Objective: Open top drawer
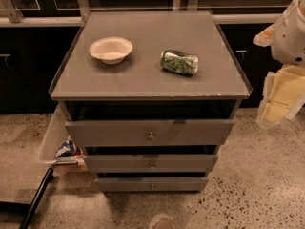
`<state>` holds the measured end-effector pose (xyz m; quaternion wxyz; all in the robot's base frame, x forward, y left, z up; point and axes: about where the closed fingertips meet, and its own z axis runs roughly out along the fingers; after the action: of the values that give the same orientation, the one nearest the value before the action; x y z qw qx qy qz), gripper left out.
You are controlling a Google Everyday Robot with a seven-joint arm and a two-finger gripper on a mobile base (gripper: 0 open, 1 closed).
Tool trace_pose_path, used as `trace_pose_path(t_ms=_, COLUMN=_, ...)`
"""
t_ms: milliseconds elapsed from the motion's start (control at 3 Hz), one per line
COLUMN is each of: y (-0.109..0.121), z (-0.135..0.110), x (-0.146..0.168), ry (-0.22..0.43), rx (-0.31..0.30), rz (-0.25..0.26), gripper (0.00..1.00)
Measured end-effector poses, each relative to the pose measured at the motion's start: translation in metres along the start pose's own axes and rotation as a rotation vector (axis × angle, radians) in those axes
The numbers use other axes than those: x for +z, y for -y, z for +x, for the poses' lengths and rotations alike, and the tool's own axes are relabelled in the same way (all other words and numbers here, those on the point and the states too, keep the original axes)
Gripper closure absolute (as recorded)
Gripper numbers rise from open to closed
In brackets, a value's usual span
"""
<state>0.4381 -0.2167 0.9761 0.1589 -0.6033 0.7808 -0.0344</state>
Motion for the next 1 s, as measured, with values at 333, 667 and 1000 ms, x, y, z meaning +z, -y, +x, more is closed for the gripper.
trace_pose_path(t_ms=333, y=0.0, z=0.0, x=0.0, ry=0.0, rx=0.0, rz=0.001, gripper=0.0)
trace_pose_path(t_ms=667, y=0.003, z=0.007, x=0.013, ry=-0.002, rx=0.002, rz=0.023, gripper=0.0)
trace_pose_path(t_ms=1000, y=0.004, z=0.021, x=0.041, ry=0.01, rx=-0.012, rz=0.022, gripper=0.0)
